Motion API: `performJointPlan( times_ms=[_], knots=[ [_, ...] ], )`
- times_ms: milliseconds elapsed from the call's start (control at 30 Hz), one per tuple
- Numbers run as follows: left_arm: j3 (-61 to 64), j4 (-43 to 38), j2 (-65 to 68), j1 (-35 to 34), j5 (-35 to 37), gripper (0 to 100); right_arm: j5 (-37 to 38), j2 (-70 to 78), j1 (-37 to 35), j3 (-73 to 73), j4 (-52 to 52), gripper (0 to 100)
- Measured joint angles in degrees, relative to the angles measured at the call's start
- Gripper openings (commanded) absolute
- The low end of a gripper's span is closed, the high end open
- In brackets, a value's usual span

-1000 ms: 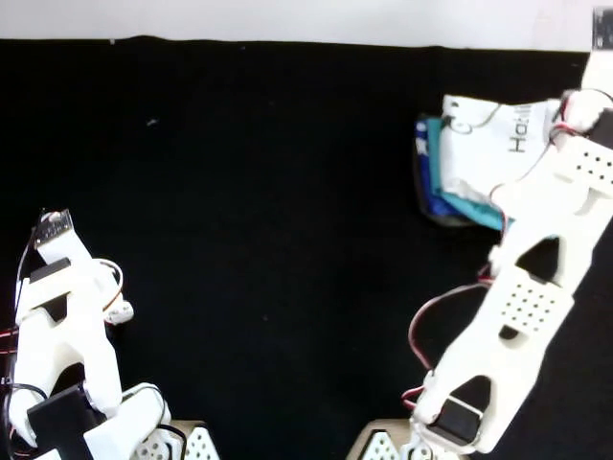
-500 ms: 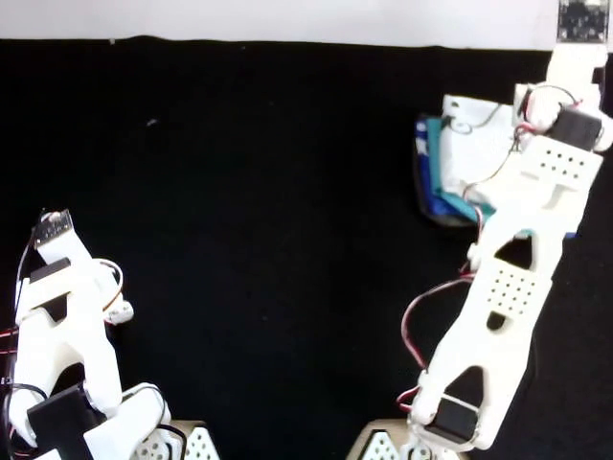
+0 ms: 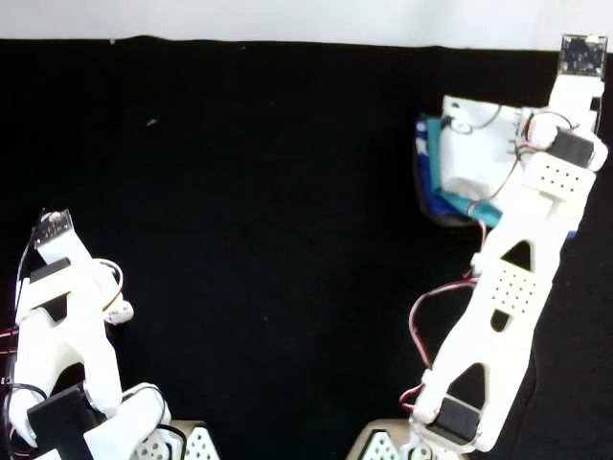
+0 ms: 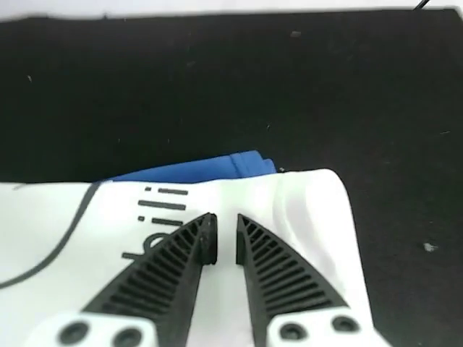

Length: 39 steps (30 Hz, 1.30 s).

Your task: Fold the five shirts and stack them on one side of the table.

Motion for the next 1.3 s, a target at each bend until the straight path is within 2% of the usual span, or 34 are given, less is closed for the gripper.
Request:
performJointPlan(
  times_ms=[233,433,633,900,1033,1167,1300],
  knots=[
    [0.0,0.0,0.0,0.0,0.0,1,0.0,-13.7,-2.2,-0.2,15.6,5.3],
    [0.0,0.0,0.0,0.0,0.0,1,0.8,-15.2,-6.1,-0.5,30.5,5.1],
    [0.0,0.0,0.0,0.0,0.0,1,1.6,-17.9,-7.2,6.0,31.7,5.1],
    [0.0,0.0,0.0,0.0,0.0,1,1.6,-32.4,-8.4,38.2,31.6,0.9],
    [0.0,0.0,0.0,0.0,0.0,1,1.6,-33.3,-9.3,49.9,26.8,0.8],
    [0.0,0.0,0.0,0.0,0.0,1,1.6,-33.6,-9.3,53.2,23.1,0.8],
    [0.0,0.0,0.0,0.0,0.0,1,1.6,-38.2,-9.2,50.7,24.3,1.2]
  ],
)
